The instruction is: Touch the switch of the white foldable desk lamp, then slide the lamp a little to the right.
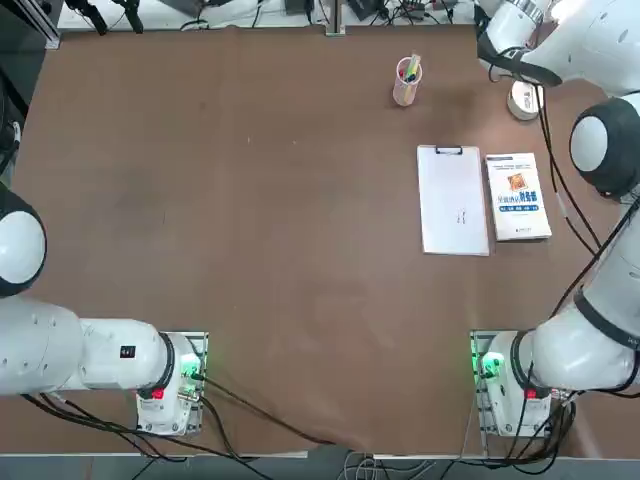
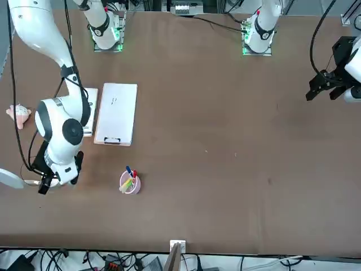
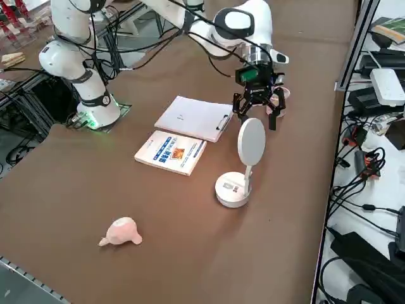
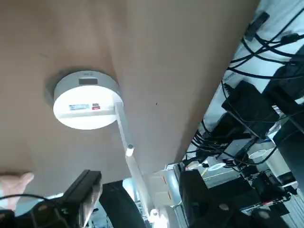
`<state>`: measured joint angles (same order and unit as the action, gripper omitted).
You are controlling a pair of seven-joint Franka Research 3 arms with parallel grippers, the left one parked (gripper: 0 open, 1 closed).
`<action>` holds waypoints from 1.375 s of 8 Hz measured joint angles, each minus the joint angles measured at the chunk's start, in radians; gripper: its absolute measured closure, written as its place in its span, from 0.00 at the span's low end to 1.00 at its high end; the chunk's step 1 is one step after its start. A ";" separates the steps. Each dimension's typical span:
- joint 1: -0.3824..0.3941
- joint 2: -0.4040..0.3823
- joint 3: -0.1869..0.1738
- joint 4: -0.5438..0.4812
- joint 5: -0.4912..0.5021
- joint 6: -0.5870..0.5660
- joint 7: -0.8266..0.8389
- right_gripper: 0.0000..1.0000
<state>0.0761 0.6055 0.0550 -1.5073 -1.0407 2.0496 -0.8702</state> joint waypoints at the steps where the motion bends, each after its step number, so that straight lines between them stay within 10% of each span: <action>1: 0.005 0.021 0.000 0.019 -0.003 -0.040 -0.028 0.00; 11: 0.013 0.274 -0.040 0.280 -0.022 -0.157 -0.117 0.00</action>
<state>0.0895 0.8795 0.0155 -1.2269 -1.0628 1.8921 -0.9876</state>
